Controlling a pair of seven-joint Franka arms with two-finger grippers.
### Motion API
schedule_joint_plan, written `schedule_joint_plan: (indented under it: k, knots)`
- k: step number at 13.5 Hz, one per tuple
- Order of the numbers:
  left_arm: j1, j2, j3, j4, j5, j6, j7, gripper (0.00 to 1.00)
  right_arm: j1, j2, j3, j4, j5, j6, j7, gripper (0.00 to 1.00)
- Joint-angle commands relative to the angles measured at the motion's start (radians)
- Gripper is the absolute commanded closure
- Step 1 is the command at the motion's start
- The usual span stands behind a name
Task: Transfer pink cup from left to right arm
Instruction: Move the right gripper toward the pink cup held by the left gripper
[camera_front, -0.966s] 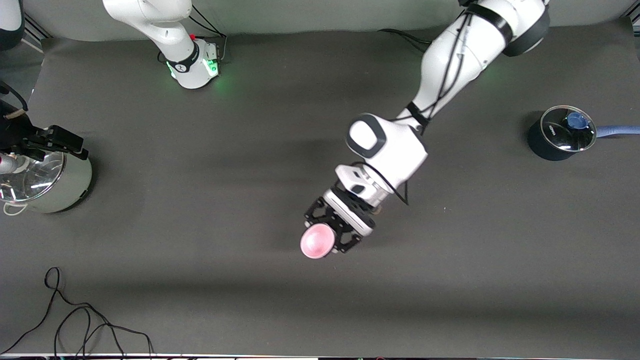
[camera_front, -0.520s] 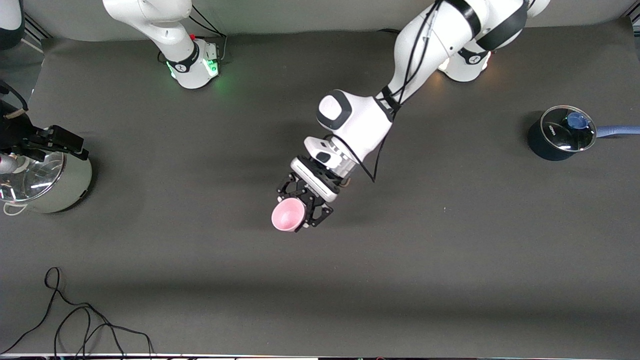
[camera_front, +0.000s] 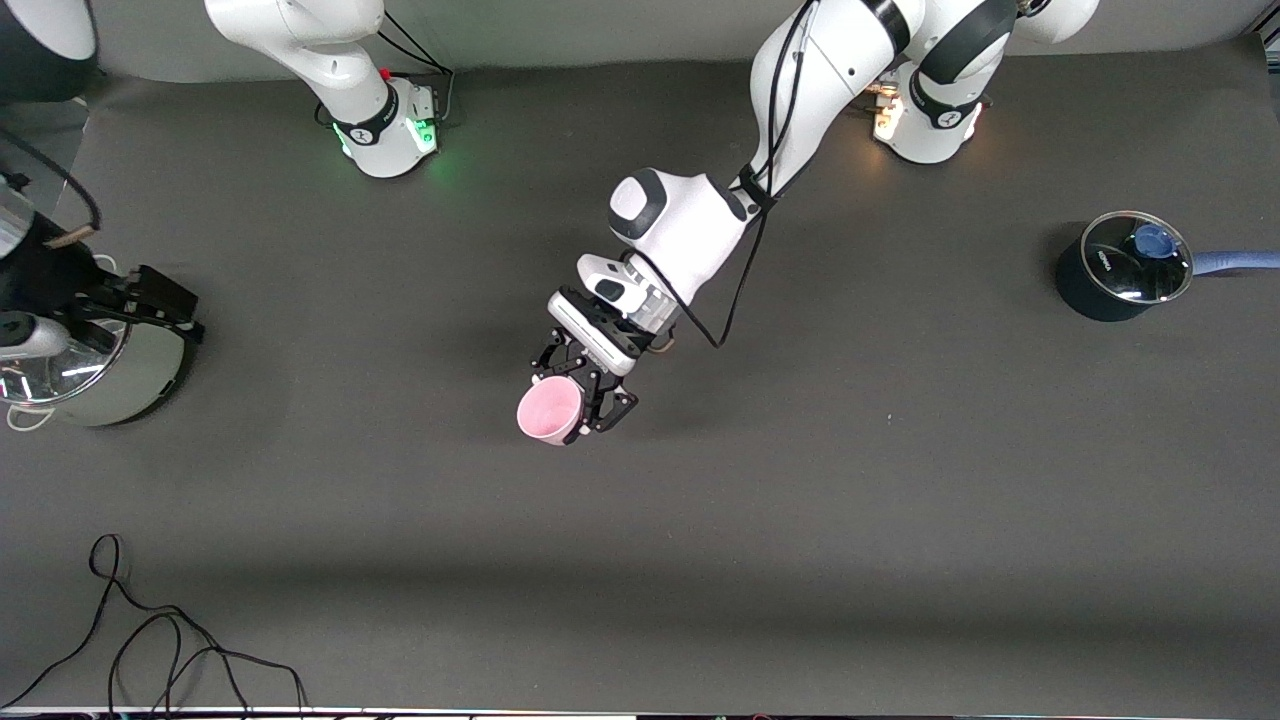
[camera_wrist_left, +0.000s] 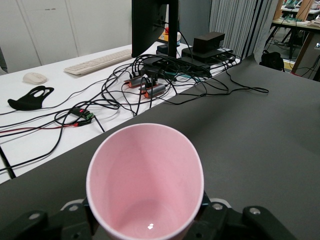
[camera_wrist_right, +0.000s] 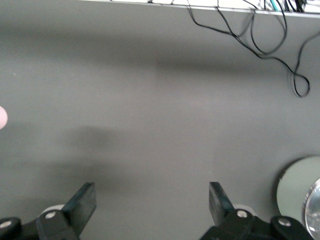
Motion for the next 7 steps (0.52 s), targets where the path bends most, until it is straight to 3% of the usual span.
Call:
schedule_joint_plan:
  k: [1, 7]
  knots:
    - [-0.018, 0.001, 0.027, 0.019, 0.001, 0.001, -0.020, 1.00, 0.059, 0.085, -0.003, 0.101, 0.011, 0.001, 0.006, 0.00]
    - [-0.015, 0.000, 0.027, 0.021, -0.002, -0.003, -0.023, 1.00, 0.134, 0.151, -0.003, 0.128, 0.067, 0.075, 0.146, 0.00]
